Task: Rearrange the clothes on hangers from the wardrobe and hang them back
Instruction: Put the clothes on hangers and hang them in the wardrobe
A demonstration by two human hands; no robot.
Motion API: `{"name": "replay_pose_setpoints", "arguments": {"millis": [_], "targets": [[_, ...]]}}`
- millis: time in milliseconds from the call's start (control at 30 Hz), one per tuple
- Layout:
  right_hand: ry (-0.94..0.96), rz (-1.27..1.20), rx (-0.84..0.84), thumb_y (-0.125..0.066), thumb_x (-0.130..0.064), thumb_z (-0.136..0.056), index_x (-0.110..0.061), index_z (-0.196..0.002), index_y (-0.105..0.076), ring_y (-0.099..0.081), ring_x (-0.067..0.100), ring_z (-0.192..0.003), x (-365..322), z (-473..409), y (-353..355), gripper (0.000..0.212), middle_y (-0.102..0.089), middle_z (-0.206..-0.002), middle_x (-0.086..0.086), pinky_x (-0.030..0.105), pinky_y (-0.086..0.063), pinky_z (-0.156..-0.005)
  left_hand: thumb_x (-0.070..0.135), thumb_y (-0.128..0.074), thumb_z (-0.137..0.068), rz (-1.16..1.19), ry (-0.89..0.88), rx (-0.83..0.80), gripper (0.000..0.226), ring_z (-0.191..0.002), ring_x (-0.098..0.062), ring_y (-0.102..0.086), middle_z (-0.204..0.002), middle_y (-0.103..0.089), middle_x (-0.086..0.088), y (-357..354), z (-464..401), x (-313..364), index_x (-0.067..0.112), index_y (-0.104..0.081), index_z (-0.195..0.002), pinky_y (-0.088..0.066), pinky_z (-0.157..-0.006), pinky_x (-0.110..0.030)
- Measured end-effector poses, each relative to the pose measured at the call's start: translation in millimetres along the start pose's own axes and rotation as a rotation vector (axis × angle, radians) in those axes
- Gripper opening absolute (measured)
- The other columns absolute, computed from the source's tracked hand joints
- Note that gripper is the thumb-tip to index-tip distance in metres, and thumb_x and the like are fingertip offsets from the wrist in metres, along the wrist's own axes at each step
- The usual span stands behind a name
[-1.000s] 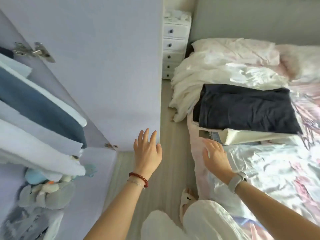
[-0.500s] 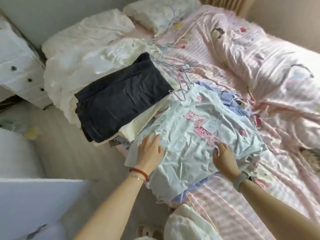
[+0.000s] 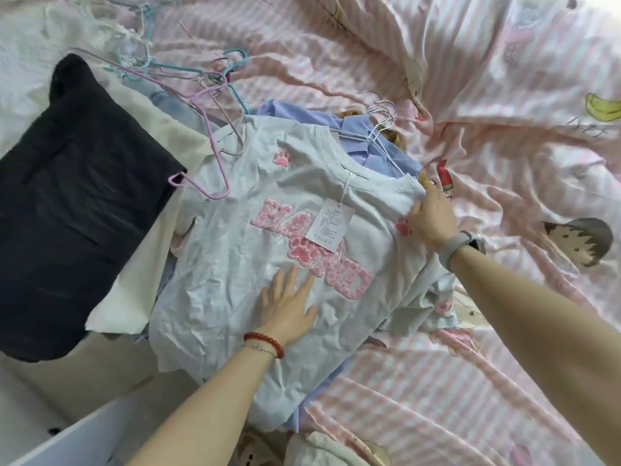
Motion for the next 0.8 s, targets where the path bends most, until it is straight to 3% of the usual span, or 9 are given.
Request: {"name": "replay_pose_setpoints", "arguments": {"millis": [200, 267, 333, 433, 533, 600, 667, 733, 800], "targets": [[-0.124, -0.08, 0.071, -0.037, -0.021, -0.089, -0.004, -0.113, -0.053, -0.043, 0.037, -0.115, -4, -21, -11, 0.034, -0.049, -0.12, 0.021, 0.05, -0.037, -0.093, 0.04, -0.033, -0.097, -0.025, -0.02, -0.103, 0.064, -0.141, -0.021, 0.021, -0.152, 0.025, 0.004, -10, -7, -8, 0.037, 0.009, -0.145, 0.005, -0.114, -0.044], [-0.078, -0.156, 0.1, -0.031, -0.034, -0.086, -0.006, -0.101, -0.059, -0.048, 0.036, -0.109, -4, -15, -14, 0.043, -0.056, -0.114, 0.019, 0.045, -0.041, -0.09, 0.037, -0.034, -0.097, -0.016, -0.023, -0.126, 0.061, -0.142, -0.021, 0.016, -0.154, 0.02, 0.003, -6, -9, -9, 0.036, 0.003, -0.146, 0.001, -0.114, -0.044], [-0.09, -0.195, 0.153, -0.029, -0.041, -0.088, -0.009, -0.095, -0.062, -0.052, 0.033, -0.106, -2, -2, -14, 0.047, -0.061, -0.108, 0.016, 0.041, -0.041, -0.086, 0.032, -0.036, -0.098, 0.04, -0.025, -0.078, 0.055, -0.143, -0.021, 0.003, -0.157, 0.003, -0.001, 5, -10, -6, 0.03, -0.013, -0.147, -0.008, -0.115, -0.043], [-0.039, -0.214, 0.247, -0.041, -0.031, -0.094, -0.007, -0.089, -0.06, -0.056, 0.033, -0.093, 2, 32, -11, 0.032, -0.064, -0.097, 0.014, 0.036, -0.038, -0.073, 0.022, -0.038, -0.097, 0.14, -0.075, 0.241, 0.045, -0.138, -0.022, -0.022, -0.15, -0.026, -0.008, 36, -14, 4, 0.016, -0.035, -0.141, -0.021, -0.112, -0.039], [0.031, -0.248, 0.265, -0.042, -0.031, -0.095, -0.006, -0.086, -0.059, -0.056, 0.031, -0.077, 12, 74, -8, 0.032, -0.062, -0.083, 0.013, 0.03, -0.029, -0.059, 0.022, -0.037, -0.093, 0.143, -0.159, 0.622, 0.047, -0.134, -0.032, -0.029, -0.145, -0.033, -0.016, 81, -24, 17, 0.007, -0.04, -0.137, -0.025, -0.11, -0.045], [0.077, -0.254, 0.28, -0.036, -0.039, -0.092, -0.008, -0.084, -0.058, -0.057, 0.03, -0.068, 25, 95, -6, 0.039, -0.062, -0.077, 0.01, 0.029, -0.031, -0.056, 0.026, -0.033, -0.089, 0.027, -0.226, 0.768, 0.055, -0.136, -0.036, -0.025, -0.148, -0.029, -0.018, 110, -33, 26, 0.007, -0.033, -0.141, -0.02, -0.11, -0.045], [0.093, -0.288, 0.287, -0.032, -0.043, -0.089, -0.009, -0.083, -0.059, -0.057, 0.028, -0.063, 37, 111, 0, 0.044, -0.062, -0.073, 0.008, 0.029, -0.035, -0.054, 0.03, -0.035, -0.094, -0.095, -0.218, 0.688, 0.059, -0.142, -0.032, -0.007, -0.155, -0.012, -0.013, 130, -44, 33, 0.014, -0.016, -0.147, -0.009, -0.113, -0.048], [0.095, -0.261, 0.314, -0.035, -0.046, -0.087, -0.01, -0.084, -0.061, -0.059, 0.028, -0.062, 49, 124, 8, 0.044, -0.063, -0.071, 0.006, 0.028, -0.036, -0.054, 0.035, -0.032, -0.098, -0.206, -0.164, 0.491, 0.061, -0.143, -0.026, 0.011, -0.157, 0.006, -0.003, 135, -56, 39, 0.023, 0.001, -0.148, 0.004, -0.112, -0.052], [0.093, -0.192, 0.345, -0.038, -0.047, -0.085, -0.012, -0.084, -0.063, -0.061, 0.026, -0.062, 62, 132, 16, 0.043, -0.064, -0.07, 0.004, 0.024, -0.033, -0.054, 0.039, -0.026, -0.099, -0.27, -0.149, 0.36, 0.057, -0.142, -0.024, 0.015, -0.157, 0.005, 0.003, 130, -61, 45, 0.028, 0.003, -0.148, 0.009, -0.11, -0.055]]}}
Point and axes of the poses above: each hand's wrist, its own z-axis away from the middle knuckle, its own y-axis out of the back of the hand, x = y × z, the point moved 1 cm from there along -z, towards the middle knuckle
